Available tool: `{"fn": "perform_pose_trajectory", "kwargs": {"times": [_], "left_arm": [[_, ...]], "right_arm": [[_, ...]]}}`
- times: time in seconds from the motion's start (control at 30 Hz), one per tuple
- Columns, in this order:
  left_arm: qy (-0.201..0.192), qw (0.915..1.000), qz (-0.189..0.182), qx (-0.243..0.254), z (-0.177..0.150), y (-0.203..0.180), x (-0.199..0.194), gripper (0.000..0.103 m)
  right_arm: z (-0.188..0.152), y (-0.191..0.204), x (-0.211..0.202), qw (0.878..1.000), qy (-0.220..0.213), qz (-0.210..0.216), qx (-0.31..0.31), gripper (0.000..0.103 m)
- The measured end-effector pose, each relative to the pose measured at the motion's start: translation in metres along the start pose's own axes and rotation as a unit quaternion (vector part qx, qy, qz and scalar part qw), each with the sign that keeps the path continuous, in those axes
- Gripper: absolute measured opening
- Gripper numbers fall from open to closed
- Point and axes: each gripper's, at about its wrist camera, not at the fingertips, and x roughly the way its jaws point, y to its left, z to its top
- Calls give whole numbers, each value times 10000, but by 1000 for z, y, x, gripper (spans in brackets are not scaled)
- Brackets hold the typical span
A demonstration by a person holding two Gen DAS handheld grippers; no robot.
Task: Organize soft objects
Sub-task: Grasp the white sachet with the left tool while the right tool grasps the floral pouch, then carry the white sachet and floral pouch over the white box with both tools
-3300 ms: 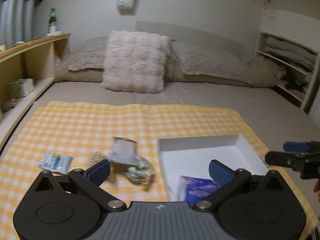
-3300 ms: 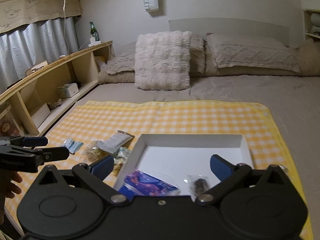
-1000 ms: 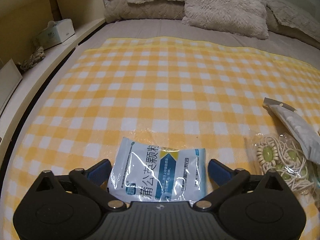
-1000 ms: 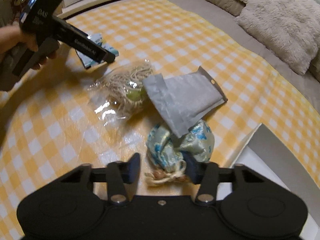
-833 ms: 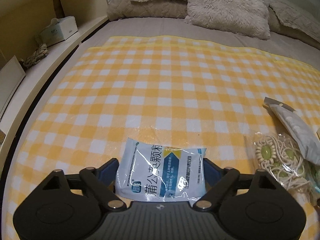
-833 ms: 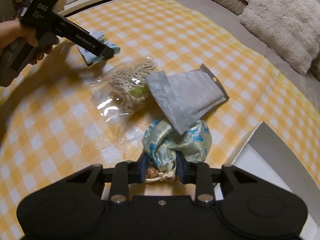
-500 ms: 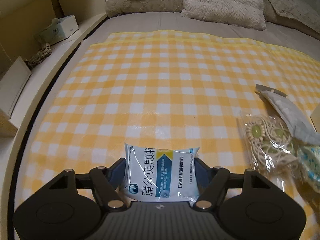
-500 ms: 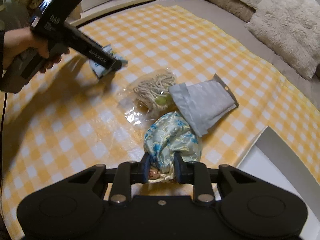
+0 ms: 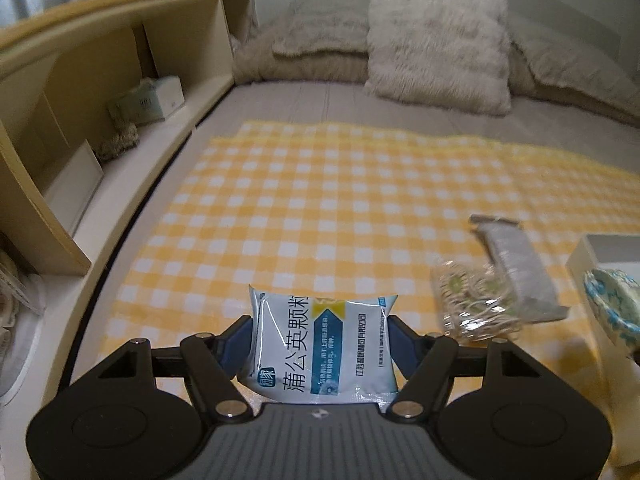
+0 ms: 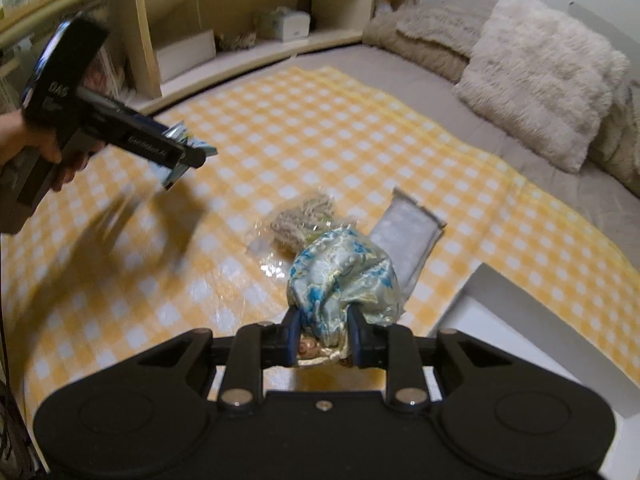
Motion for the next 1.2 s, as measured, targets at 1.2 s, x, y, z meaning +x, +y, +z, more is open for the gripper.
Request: {"fn": "perform_pose_trajectory", "kwargs": {"times": [1.2], "left_arm": [[-1540,9835,-934,-135,14,-111,-130,71]], "right_arm": [[-25,-47,-115,9672,-1737,-1104,1491,25]]}}
